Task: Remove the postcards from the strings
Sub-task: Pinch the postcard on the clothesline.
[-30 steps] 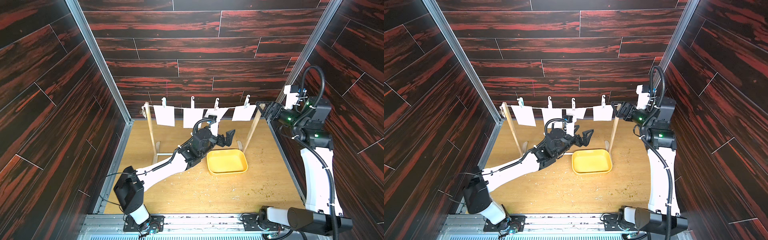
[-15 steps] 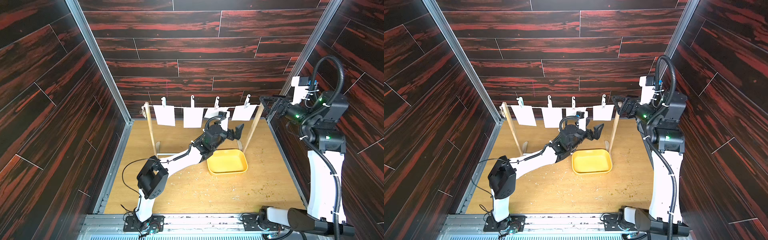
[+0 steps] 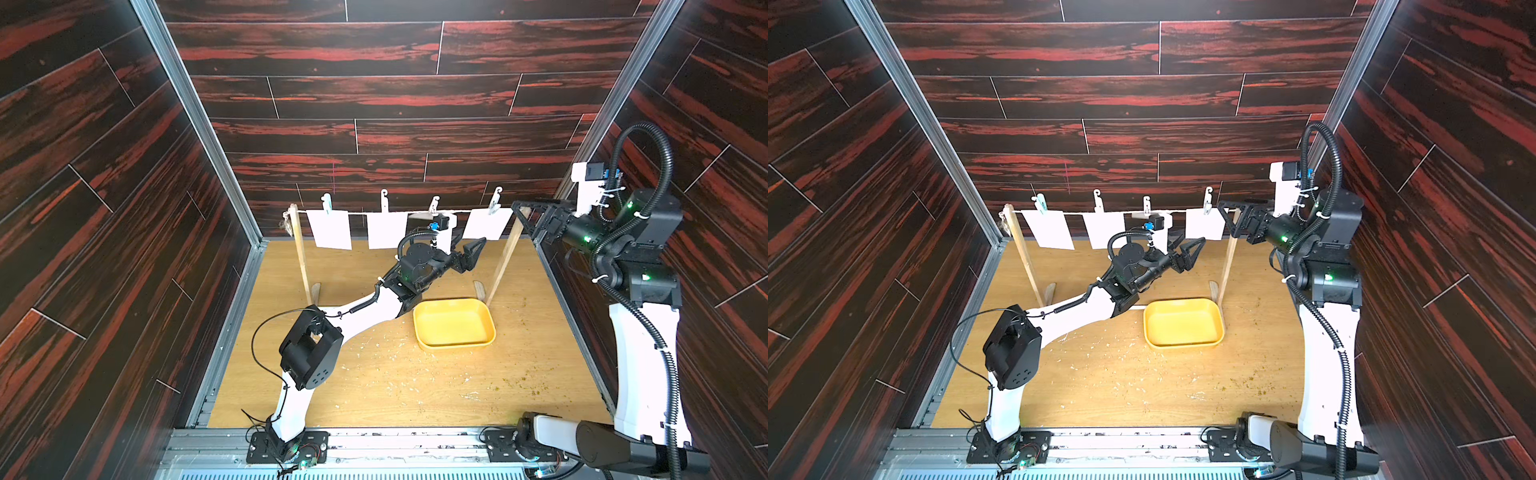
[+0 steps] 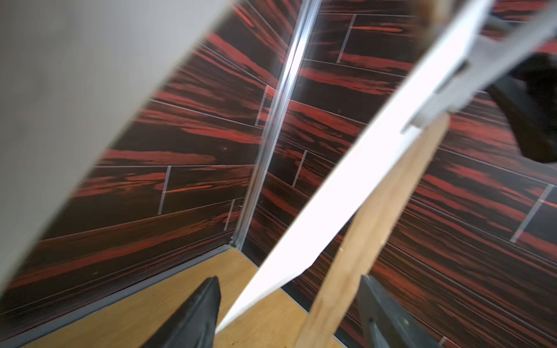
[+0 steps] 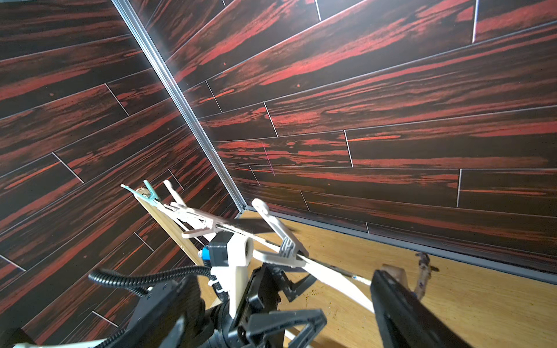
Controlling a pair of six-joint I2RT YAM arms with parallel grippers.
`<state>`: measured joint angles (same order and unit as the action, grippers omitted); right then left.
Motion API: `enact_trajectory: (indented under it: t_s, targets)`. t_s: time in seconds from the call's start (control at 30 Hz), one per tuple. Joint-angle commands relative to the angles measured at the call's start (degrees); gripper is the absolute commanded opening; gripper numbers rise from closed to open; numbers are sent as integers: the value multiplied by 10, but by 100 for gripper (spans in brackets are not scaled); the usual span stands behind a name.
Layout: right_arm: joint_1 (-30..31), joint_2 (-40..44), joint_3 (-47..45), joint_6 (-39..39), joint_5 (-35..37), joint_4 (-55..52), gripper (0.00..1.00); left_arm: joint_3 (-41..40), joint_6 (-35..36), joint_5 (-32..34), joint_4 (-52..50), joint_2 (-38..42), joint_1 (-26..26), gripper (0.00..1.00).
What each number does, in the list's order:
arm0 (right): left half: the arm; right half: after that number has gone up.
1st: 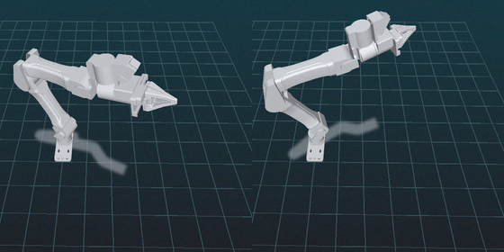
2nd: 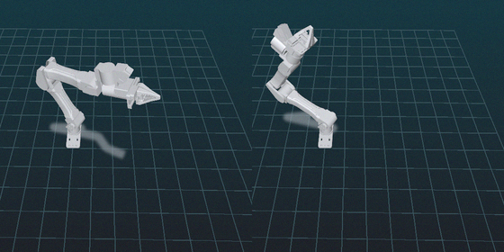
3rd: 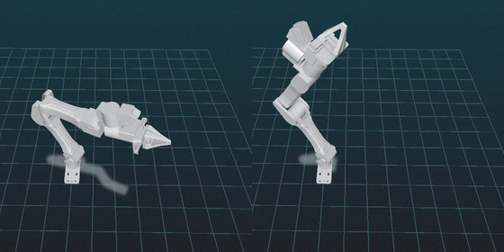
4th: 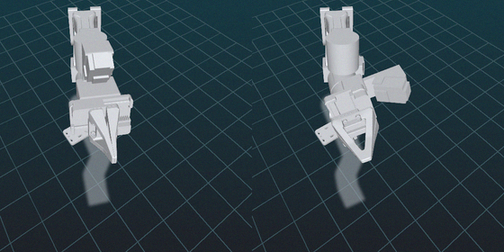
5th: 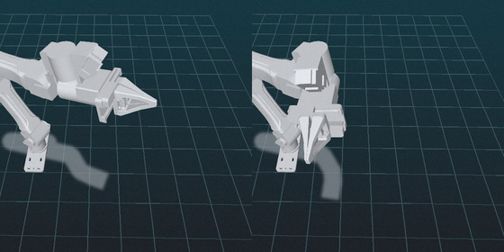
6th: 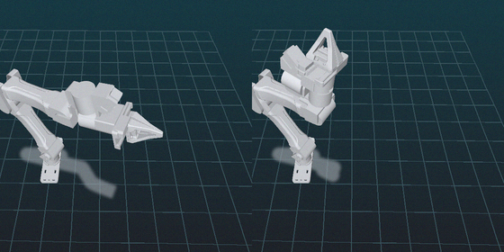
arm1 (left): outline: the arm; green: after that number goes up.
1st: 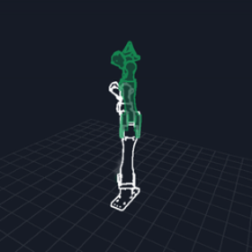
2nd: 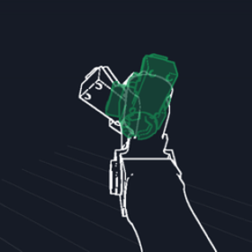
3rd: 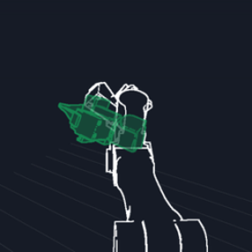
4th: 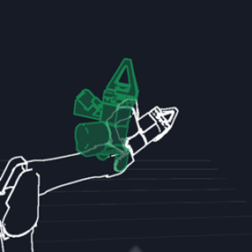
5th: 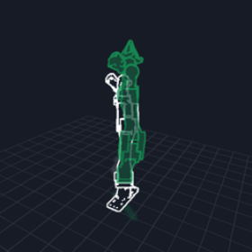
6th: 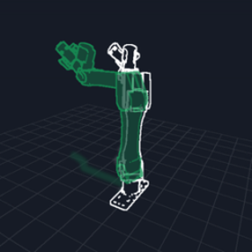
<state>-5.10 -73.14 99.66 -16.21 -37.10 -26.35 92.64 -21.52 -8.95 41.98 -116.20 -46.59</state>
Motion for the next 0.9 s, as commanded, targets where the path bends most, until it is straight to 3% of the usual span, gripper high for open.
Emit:
enact_trajectory:
  t_s: [0.0, 0.17, 0.27, 0.73, 0.87]
  targets:
    - [2, 14, -14, 3, -3, 13, 92, -13, -2, -52, 40, 31, -3, 75]
    - [2, 17, -32, 0, 5, 20, 91, -36, -19, -77, 66, 44, -3, 50]
    - [3, 18, -32, -2, 1, 25, 90, -42, -27, -85, 72, 50, -6, 46]
    - [5, -34, 34, 5, -98, 43, 83, -45, -28, -70, 47, 75, -12, 0]
    - [13, -61, 51, 0, -114, 59, 83, -47, -23, -67, 28, 83, -10, 0]
